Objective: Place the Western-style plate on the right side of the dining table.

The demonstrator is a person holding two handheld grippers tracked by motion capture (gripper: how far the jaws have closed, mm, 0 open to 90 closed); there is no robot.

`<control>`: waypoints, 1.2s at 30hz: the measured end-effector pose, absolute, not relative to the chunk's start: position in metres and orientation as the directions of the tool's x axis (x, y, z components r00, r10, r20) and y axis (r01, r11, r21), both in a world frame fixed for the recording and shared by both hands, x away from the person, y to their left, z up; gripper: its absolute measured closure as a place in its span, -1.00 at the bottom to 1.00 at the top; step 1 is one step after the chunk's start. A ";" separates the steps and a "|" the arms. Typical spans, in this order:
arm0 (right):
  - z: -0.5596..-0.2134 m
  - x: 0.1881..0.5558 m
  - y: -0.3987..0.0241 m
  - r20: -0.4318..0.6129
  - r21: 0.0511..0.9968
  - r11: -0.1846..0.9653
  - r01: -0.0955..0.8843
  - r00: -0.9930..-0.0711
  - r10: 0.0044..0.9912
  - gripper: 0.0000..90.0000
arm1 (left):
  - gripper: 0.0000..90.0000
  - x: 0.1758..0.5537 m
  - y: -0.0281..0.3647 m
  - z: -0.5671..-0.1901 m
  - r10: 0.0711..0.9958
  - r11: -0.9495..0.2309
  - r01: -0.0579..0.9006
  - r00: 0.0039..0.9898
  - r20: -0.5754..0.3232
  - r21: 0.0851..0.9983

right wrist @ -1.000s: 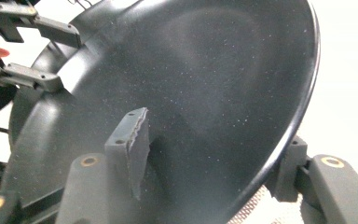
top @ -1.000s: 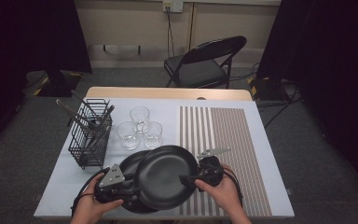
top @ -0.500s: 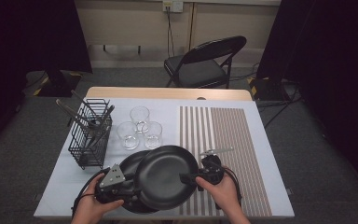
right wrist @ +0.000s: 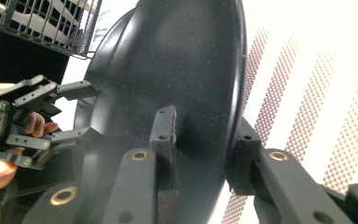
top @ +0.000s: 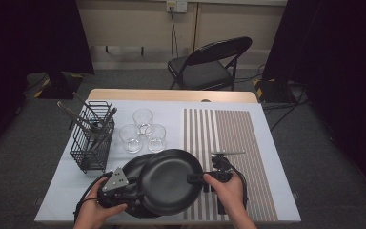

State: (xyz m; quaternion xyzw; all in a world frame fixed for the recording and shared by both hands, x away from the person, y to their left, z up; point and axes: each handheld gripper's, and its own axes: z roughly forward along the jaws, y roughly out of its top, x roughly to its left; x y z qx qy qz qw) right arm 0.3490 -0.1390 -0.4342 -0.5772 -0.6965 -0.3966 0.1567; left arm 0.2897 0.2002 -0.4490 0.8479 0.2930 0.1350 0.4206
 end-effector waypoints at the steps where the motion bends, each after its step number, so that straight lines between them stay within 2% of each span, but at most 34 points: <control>1: -0.434 0.350 -0.140 0.690 0.353 0.013 0.936 -0.270 0.672 0.55 | -0.07 0.290 0.200 -0.449 0.608 -0.478 0.380 0.793 -0.013 0.792; 8: -0.433 0.352 -0.140 0.686 0.338 0.024 0.941 -0.263 0.678 0.56 | -0.07 0.289 0.200 -0.449 0.612 -0.478 0.377 0.791 -0.007 0.793; 14: -0.433 0.354 -0.142 0.719 0.273 -0.014 0.962 -0.195 0.667 0.63 | -0.10 0.290 0.200 -0.450 0.614 -0.466 0.389 0.789 -0.026 0.795; 18: -0.431 0.355 -0.147 0.791 0.230 -0.085 0.969 -0.136 0.597 0.75 | -0.23 0.291 0.202 -0.452 0.624 -0.435 0.421 0.778 -0.071 0.796; 21: -0.425 0.357 -0.145 0.773 0.247 -0.053 0.968 -0.163 0.614 0.76 | -0.36 0.291 0.200 -0.452 0.619 -0.437 0.421 0.782 -0.074 0.795; 25: -0.422 0.359 -0.145 0.767 0.244 -0.043 0.969 -0.165 0.620 0.76 | -0.42 0.290 0.199 -0.451 0.601 -0.428 0.414 0.794 -0.089 0.803; 29: -0.420 0.361 -0.145 0.758 0.252 -0.031 0.967 -0.177 0.627 0.76 | -0.56 0.291 0.200 -0.449 0.605 -0.414 0.414 0.790 -0.095 0.811; 36: -0.412 0.366 -0.151 0.744 0.276 -0.035 0.961 -0.190 0.641 0.76 | -0.65 0.293 0.208 -0.444 0.620 -0.373 0.417 0.776 -0.111 0.829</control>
